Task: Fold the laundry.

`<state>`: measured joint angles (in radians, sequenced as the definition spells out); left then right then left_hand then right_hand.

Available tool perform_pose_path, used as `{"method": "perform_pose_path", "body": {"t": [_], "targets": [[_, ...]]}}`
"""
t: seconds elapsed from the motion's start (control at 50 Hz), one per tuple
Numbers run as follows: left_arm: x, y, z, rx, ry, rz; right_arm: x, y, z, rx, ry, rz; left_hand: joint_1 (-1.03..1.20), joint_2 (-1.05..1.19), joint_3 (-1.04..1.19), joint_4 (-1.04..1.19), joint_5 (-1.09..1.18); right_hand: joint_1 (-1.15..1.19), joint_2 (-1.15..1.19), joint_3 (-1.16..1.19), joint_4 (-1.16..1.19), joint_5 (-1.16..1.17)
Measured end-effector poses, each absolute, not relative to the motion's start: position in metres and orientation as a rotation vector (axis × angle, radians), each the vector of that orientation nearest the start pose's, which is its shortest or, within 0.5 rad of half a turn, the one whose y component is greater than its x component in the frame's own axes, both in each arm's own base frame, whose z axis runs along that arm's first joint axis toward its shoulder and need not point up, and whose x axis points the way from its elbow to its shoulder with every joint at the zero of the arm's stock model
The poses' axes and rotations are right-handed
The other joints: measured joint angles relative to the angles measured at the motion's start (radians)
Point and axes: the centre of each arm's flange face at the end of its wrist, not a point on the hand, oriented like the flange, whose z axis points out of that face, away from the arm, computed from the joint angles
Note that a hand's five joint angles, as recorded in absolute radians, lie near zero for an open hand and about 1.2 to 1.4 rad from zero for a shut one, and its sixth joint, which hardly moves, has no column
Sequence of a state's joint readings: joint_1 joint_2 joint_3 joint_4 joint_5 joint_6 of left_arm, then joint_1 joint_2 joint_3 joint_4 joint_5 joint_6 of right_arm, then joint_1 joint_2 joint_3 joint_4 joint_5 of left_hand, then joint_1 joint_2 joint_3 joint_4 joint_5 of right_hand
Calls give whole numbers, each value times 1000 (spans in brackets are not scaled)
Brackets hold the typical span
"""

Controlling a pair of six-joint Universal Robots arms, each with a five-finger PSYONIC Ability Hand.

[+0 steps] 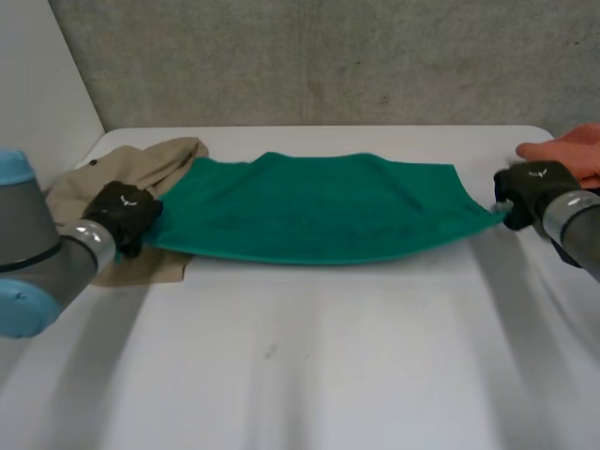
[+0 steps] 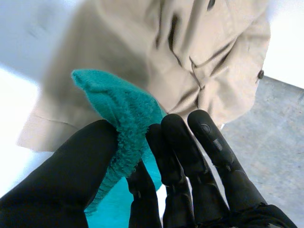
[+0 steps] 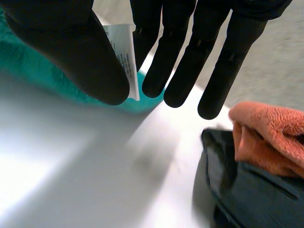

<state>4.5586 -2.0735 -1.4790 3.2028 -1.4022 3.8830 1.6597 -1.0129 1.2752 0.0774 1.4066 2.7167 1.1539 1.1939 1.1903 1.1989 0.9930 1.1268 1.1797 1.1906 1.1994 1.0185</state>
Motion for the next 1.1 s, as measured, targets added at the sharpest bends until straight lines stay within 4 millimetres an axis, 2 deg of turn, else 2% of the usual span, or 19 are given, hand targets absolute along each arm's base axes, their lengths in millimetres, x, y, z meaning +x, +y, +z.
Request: {"method": "perform_pose_path", "body": {"t": [0.02, 0.06, 0.08, 0.16, 0.22, 0.28, 0.32, 0.42, 0.52, 0.62, 0.86, 0.96, 1.1], "targets": [[-199, -332, 175, 1196, 2115, -1641, 177, -370, 194, -906, 2516, -1807, 0, 0, 0, 0, 0, 0, 0, 0, 0, 0], [-197, -322, 179, 1220, 2117, -1603, 175, -365, 196, -960, 2533, -1780, 0, 0, 0, 0, 0, 0, 0, 0, 0, 0], [-193, -306, 186, 1263, 2124, -1538, 168, -352, 198, -1119, 2580, -1687, 0, 0, 0, 0, 0, 0, 0, 0, 0, 0], [-183, -268, 194, 1379, 2159, -1366, 155, -326, 203, -1387, 2630, -1507, 0, 0, 0, 0, 0, 0, 0, 0, 0, 0], [-177, -243, 196, 1482, 2189, -1249, 149, -313, 205, -1524, 2623, -1425, 0, 0, 0, 0, 0, 0, 0, 0, 0, 0], [-177, -232, 199, 1560, 2192, -1212, 147, -309, 203, -1573, 2605, -1414, 0, 0, 0, 0, 0, 0, 0, 0, 0, 4], [-179, -231, 200, 1591, 2180, -1222, 148, -311, 200, -1552, 2599, -1436, 0, 0, 0, 0, 0, 0, 0, 0, 0, 4], [-189, -252, 204, 1577, 2119, -1331, 154, -331, 187, -1368, 2607, -1537, 0, 0, 0, 0, 0, 0, 0, 0, 0, 5], [-207, -286, 206, 1497, 2082, -1458, 164, -354, 177, -1136, 2590, -1644, 0, 0, 0, 0, 0, 0, 0, 0, 0, 7], [-224, -319, 203, 1400, 2081, -1522, 174, -375, 171, -984, 2568, -1734, 0, 0, 0, 0, 0, 0, 0, 0, 0, 8], [-260, -382, 192, 1283, 2010, -1594, 189, -415, 156, -848, 2622, -1917, 0, 0, 0, 1, 0, 0, 0, 0, 0, 9], [-272, -394, 186, 1276, 1991, -1600, 192, -422, 150, -804, 2637, -1941, 0, 0, 0, 1, 0, 0, 0, 0, 0, 9], [-280, -396, 182, 1267, 2002, -1571, 190, -422, 150, -741, 2648, -1973, 0, 0, 0, 1, 0, 0, 0, 0, 0, 8]]}}
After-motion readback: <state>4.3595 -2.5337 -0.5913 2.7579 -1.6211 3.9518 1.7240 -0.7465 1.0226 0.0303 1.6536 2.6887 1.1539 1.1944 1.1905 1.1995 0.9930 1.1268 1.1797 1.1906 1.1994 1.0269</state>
